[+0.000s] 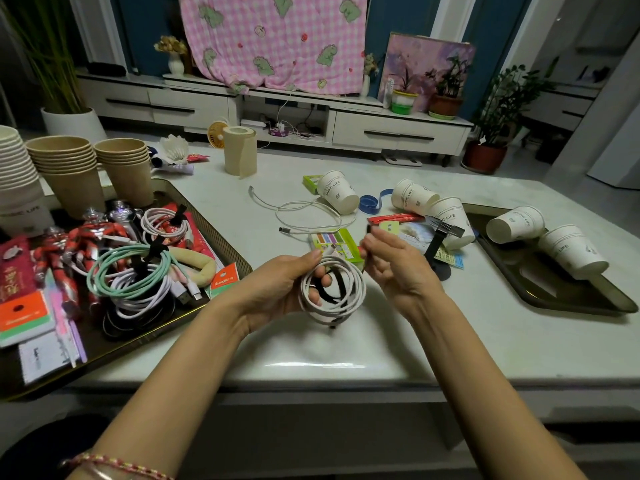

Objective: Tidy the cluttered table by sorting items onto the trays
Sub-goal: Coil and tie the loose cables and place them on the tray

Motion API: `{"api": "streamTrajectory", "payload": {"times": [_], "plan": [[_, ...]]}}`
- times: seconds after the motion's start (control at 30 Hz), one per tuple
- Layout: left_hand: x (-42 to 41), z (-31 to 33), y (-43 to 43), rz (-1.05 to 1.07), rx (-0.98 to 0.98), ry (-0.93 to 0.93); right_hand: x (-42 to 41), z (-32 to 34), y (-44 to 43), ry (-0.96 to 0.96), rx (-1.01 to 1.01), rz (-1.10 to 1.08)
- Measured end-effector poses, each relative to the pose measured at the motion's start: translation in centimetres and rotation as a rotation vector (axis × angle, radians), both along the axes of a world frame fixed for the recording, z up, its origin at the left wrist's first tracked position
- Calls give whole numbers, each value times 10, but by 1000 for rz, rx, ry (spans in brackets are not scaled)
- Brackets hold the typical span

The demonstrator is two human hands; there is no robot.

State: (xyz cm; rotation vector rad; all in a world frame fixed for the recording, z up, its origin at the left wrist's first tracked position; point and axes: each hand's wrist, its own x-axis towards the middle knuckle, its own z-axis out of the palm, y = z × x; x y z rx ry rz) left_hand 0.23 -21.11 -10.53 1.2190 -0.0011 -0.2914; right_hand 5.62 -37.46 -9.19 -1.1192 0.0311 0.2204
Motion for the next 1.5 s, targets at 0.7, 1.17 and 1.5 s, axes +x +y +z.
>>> {"api": "streamTrajectory", "payload": {"times": [0.7, 1.17, 1.5], "plan": [[8, 7, 15, 186, -529, 210, -10, -13, -4, 25, -12, 97], [4, 2, 2, 156, -250, 169, -14, 4, 24, -238, -510, 100], [10, 2, 12, 431, -395, 215, -10, -5, 16, -248, -482, 38]]}}
